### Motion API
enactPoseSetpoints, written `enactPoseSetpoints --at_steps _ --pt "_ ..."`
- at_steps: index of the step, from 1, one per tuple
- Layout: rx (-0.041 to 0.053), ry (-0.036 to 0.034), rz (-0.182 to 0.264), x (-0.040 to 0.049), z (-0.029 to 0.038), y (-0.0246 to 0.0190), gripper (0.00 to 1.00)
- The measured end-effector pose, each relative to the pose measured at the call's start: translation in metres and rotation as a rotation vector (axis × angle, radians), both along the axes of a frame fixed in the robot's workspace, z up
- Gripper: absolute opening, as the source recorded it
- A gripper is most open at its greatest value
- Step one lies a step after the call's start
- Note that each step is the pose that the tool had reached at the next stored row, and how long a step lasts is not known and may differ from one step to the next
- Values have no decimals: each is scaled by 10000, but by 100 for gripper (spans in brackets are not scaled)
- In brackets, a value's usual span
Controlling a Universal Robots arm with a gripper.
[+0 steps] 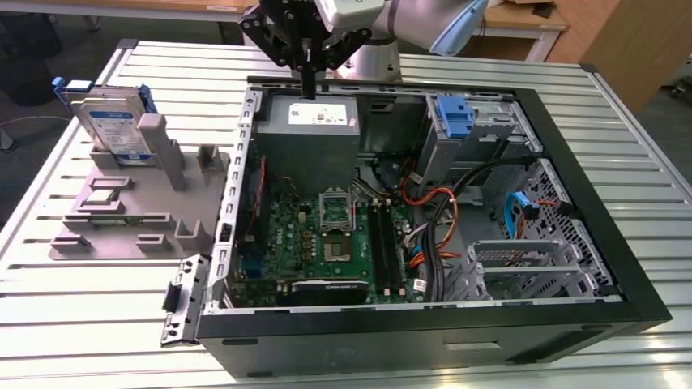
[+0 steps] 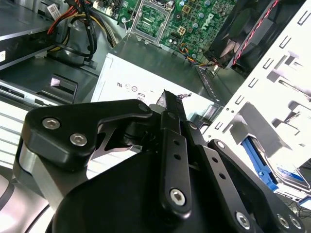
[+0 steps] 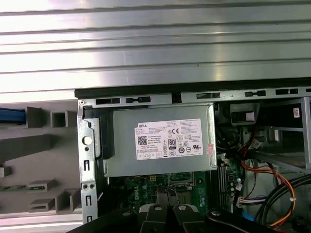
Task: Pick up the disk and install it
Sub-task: 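Reach for the disk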
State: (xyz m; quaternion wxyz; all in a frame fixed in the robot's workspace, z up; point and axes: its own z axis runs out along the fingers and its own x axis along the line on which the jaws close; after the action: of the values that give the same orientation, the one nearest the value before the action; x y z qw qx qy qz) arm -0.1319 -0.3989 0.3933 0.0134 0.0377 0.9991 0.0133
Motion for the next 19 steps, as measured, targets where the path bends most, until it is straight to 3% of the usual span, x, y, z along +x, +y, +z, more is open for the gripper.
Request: enactPoseSetpoints --at_steps 8,19 --pt "1 1 -3 -10 0 0 10" --pt "0 0 -1 -211 -3 0 10"
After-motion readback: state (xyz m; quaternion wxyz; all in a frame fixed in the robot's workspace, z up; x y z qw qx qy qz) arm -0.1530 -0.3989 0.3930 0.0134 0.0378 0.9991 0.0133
